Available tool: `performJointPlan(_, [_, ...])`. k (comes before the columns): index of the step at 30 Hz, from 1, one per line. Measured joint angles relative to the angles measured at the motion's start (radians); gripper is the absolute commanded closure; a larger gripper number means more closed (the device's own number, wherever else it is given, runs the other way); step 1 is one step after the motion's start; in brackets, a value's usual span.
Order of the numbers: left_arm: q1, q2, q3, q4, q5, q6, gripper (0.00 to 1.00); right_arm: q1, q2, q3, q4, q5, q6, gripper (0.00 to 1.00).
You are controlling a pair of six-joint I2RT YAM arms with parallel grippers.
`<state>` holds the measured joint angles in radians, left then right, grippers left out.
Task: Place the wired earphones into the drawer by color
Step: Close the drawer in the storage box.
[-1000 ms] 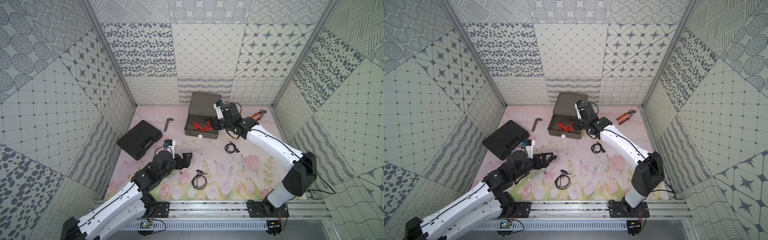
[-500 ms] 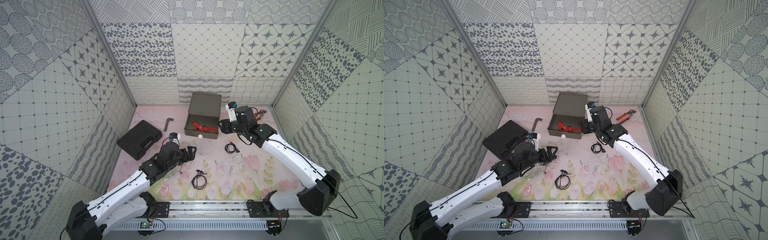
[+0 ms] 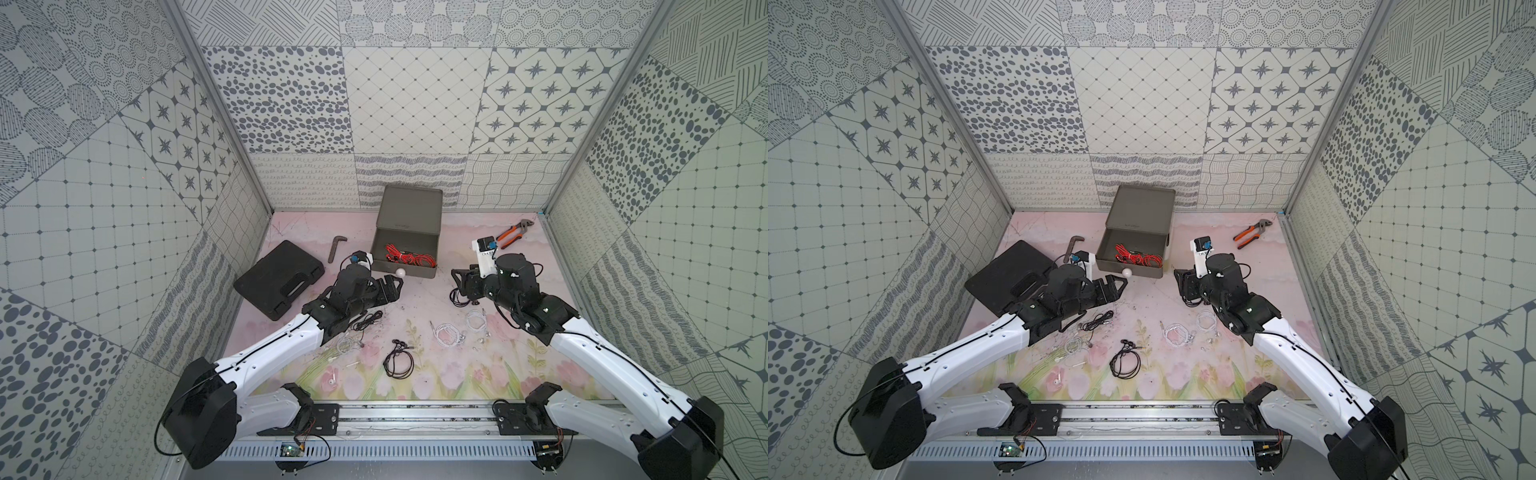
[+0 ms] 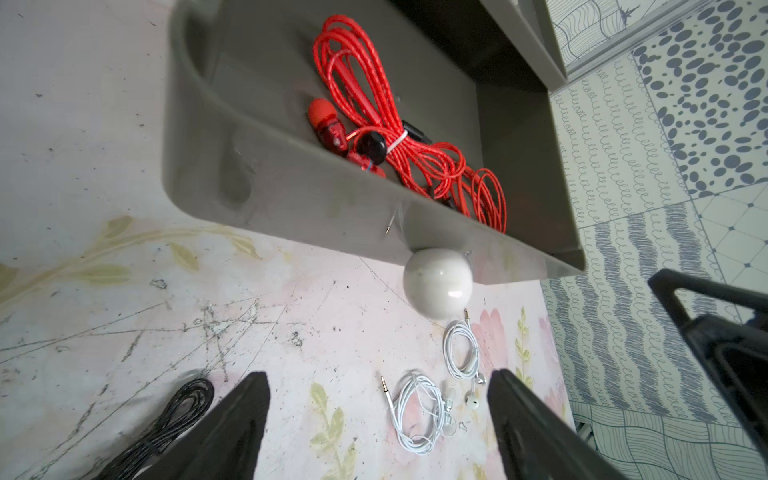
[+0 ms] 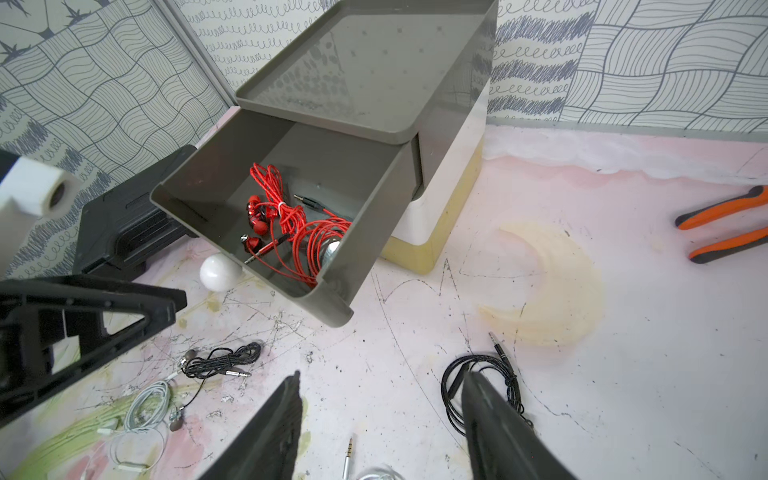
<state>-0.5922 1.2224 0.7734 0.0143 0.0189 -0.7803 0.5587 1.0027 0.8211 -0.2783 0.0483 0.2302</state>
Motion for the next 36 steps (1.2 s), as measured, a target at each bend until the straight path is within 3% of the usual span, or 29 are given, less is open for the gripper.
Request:
performJointPlan(11, [0.007,0.076,0.019,0.117,0.03,-0.055,0.27,0.0,-0.113,-0.201,0.197,0.005,-0.048,0.35])
performJointPlan(19, [0.011,0.084,0.02,0.168,0.021,-0.082,0.37,0.0,-0.147,-0.225,0.255,0.005,-0.056,0.35])
performJointPlan(36, [0.011,0.132,0.026,0.244,0.002,-0.082,0.48,0.0,-0.208,-0.277,0.316,0.009,-0.056,0.34])
